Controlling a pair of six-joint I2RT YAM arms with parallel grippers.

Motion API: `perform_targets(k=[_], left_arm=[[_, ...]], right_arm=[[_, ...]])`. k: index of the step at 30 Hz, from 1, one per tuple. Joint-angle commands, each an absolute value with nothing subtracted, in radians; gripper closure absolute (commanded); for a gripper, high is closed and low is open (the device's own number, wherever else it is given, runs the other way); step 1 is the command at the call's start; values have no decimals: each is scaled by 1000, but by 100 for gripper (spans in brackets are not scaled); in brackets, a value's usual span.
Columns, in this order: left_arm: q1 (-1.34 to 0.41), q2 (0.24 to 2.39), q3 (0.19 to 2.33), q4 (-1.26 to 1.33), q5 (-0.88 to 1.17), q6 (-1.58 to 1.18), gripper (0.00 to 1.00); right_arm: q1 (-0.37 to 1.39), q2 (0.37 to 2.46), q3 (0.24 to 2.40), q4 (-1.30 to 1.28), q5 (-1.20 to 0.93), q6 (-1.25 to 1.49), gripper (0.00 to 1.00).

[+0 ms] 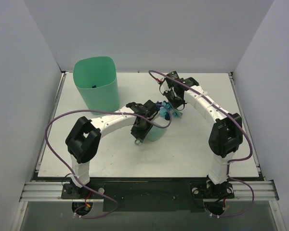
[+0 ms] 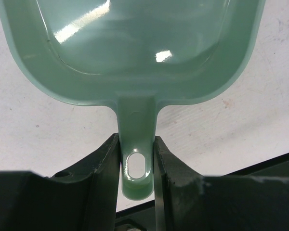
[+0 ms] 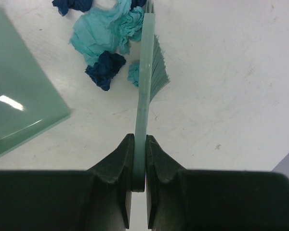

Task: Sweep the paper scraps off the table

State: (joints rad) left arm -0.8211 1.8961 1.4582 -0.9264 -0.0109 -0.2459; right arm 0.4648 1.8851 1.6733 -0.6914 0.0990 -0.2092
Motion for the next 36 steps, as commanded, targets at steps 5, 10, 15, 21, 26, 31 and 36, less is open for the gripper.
perform_targets(k=[5,10,15,21,26,31,36], left_arm=[[-821,1997,1623,-989,-28,-192,100],[-811,2046,1666,-994,-51,-196,100],[-798,2072,1664,-968,-81,-202,100],[-792,2049,1612,-890,-103,-227,100],[-779,2023,1548,-818,-120,-248,100],[-775,1997,1510,-784,-141,-271,100],[-769,1967,1482,-732,-170,-296,100]], right_arm=[[538,1844,1666,-761,-78,-175,100],[555,1830,1651,-770,-123,-163,100],[555,1789,1611,-756,-192,-156,100],[549,1760,1592,-753,-248,-146,100],[535,1721,1563,-747,-279,-137,100],[522,1671,1543,-749,-270,-118,100],[497,1615,1509,-747,-278,-104,100]])
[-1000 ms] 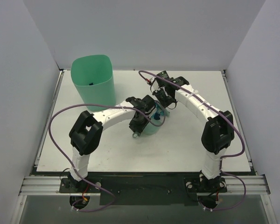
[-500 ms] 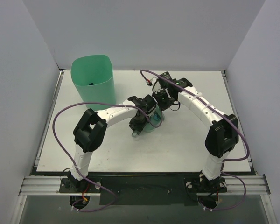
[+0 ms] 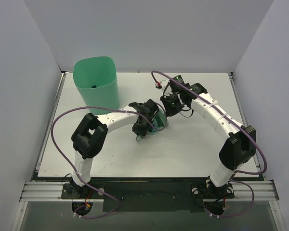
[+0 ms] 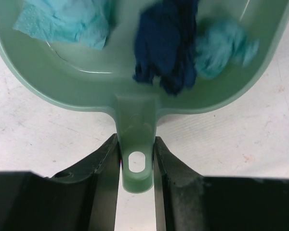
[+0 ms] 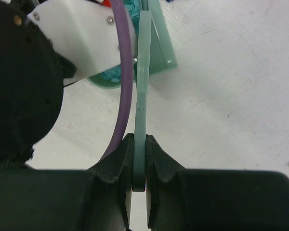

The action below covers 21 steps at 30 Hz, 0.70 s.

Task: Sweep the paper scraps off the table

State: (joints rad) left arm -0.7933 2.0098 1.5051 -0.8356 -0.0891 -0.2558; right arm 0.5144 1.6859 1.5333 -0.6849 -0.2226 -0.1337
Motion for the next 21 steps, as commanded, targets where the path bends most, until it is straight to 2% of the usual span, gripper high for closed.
perform_targets(k=[1,21], left_arm=[[-767,1964,1476,-723,-172,-298,100],[-769,1873,1408,-701,-175,-331,100]], right_arm=[[492,1608,1505,-747,-278,-103,100],[368,1496,1520,-698,-268,29,100]])
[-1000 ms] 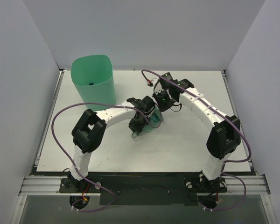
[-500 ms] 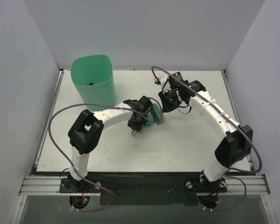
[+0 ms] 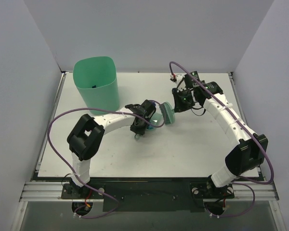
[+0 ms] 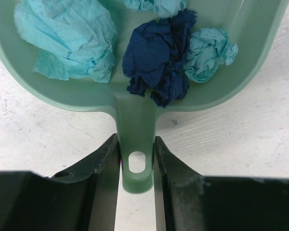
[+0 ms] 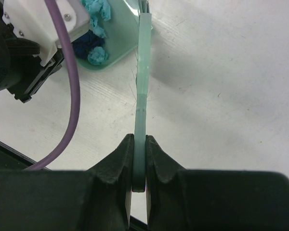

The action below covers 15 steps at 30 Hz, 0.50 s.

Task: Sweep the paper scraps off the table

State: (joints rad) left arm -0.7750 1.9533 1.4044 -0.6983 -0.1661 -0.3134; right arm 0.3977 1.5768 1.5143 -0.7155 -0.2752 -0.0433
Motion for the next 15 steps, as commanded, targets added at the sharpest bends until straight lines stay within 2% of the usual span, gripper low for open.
perform_targets(k=[1,9,15], left_arm=[[-767,1868,1414,-719,-169,-334,100],[-767,1816,1506,-816,-118,-362,100],[-759,1784,1641,-903,-83,-390,100]], right_arm=[[364,1488,1523,-696,-256,38,100],[318,1437,1513,-686,-71,185,100],[316,1413,1431,-641,-44,230,100]])
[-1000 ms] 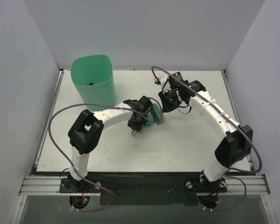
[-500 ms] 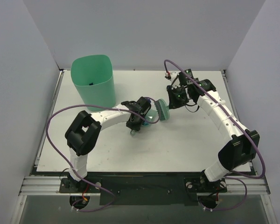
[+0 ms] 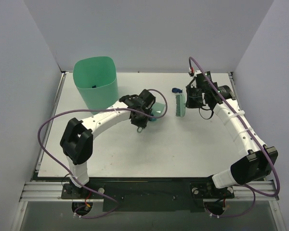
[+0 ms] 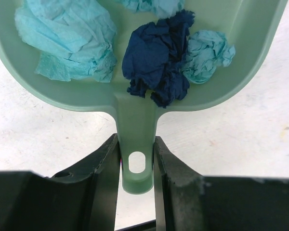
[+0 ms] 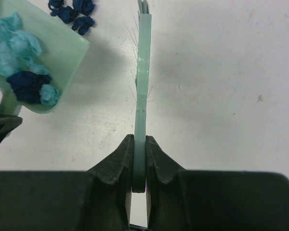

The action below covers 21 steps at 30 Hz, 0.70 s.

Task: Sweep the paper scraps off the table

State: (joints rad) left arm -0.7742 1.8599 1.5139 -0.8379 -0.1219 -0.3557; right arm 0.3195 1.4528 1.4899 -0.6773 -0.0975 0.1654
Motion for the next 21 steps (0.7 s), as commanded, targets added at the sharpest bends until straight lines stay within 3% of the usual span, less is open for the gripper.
perform_targets(k=[1,12,21], left_arm=[[-750,1786,1685,-923,-66,-394,100],[-641,1844,2071,-1015,103,-442,100],[-512,1884,2238,-1009,274,-502,100]], right_arm=[[318,1411,1410,-631,-43,235,100],[331,1393,1307,-565,-40,293,100],[348,1384,1290,-563,-35,295,100]])
